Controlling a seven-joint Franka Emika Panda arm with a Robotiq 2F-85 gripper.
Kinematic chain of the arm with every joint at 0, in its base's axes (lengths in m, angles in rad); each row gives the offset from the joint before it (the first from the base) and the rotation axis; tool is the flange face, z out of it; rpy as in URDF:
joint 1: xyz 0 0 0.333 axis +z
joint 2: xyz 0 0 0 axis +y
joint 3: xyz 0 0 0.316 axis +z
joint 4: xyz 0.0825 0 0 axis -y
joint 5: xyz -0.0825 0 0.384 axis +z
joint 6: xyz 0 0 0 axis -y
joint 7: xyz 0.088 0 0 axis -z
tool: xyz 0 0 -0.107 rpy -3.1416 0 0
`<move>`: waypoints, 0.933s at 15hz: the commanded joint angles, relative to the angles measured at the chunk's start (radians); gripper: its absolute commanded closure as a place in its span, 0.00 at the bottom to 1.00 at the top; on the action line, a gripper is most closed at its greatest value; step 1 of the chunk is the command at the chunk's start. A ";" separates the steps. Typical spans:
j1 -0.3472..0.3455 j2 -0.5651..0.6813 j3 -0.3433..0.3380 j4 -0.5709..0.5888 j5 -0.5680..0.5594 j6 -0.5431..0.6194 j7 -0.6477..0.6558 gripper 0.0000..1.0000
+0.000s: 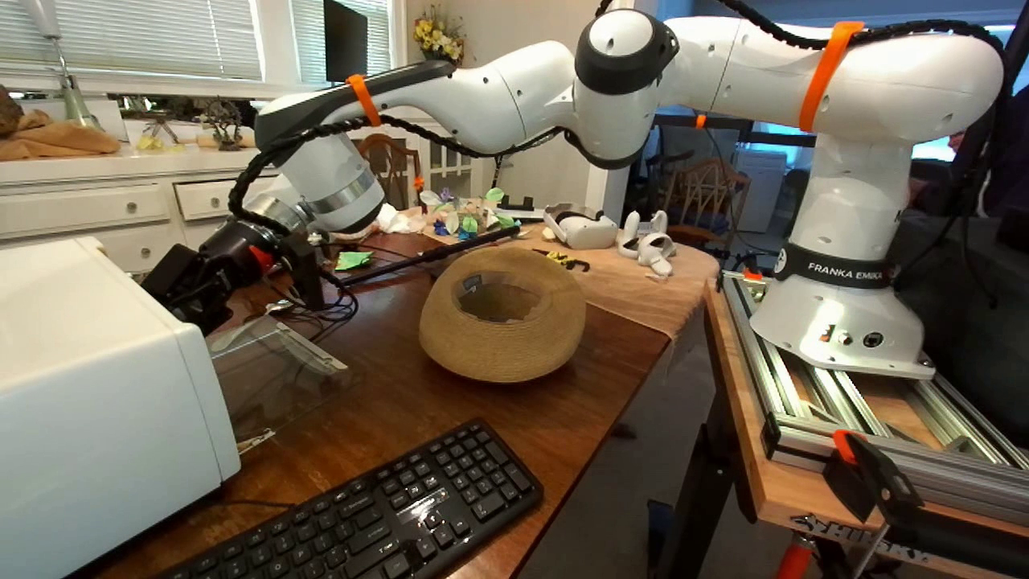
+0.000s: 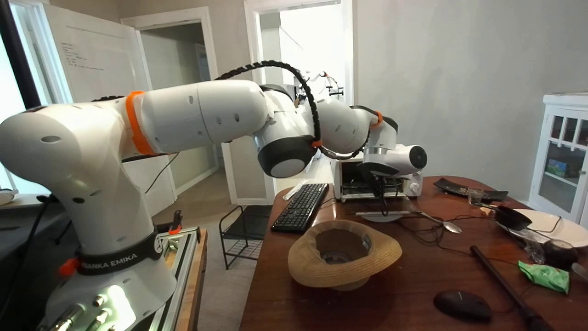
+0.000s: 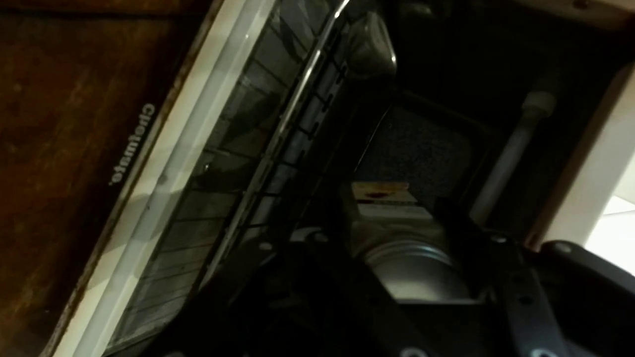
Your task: Put the glass jar from the hat in the toaster oven.
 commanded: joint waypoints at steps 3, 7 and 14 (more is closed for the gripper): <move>0.008 0.014 -0.015 0.026 -0.003 0.011 0.022 0.76; 0.036 0.045 -0.047 0.088 -0.003 0.043 0.046 0.76; 0.081 0.037 -0.075 0.082 0.116 0.092 0.080 0.76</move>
